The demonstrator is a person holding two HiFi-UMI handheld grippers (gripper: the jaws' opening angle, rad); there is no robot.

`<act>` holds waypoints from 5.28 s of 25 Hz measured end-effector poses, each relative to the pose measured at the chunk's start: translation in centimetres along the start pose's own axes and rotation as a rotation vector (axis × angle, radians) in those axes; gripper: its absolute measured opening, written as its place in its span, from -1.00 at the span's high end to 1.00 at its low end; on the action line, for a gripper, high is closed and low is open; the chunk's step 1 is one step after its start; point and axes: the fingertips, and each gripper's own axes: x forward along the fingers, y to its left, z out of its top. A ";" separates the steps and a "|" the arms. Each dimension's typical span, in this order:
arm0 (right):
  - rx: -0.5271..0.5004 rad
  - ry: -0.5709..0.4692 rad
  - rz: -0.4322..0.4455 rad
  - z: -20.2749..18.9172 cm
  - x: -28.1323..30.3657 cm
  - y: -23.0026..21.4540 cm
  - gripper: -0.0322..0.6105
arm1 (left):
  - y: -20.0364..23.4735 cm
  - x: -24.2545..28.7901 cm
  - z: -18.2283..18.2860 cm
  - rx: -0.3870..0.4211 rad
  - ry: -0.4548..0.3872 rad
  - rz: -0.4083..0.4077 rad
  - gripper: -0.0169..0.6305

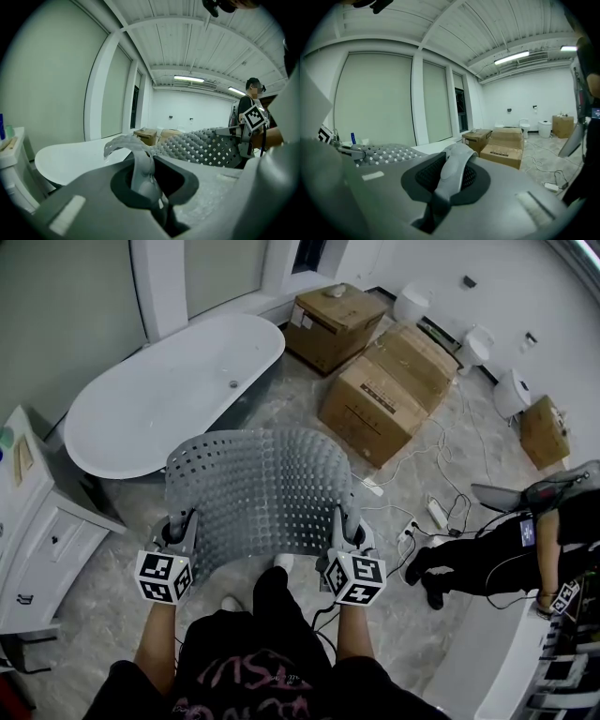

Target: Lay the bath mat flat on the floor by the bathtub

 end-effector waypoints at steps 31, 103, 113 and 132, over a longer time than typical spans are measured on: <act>0.014 0.166 0.116 -1.0 18.6 -11.2 0.75 | -1.7 17.3 -0.5 -0.060 0.156 0.126 0.90; -0.172 0.331 0.255 -16.5 30.2 -4.0 0.75 | 9.0 21.9 -18.5 -0.182 0.282 0.224 0.90; -0.207 0.367 0.280 -21.7 32.6 -3.3 0.75 | 10.4 23.6 -24.9 -0.209 0.316 0.236 0.90; -0.242 0.392 0.375 -30.0 37.9 -0.6 0.75 | 14.6 24.8 -32.8 -0.224 0.345 0.297 0.90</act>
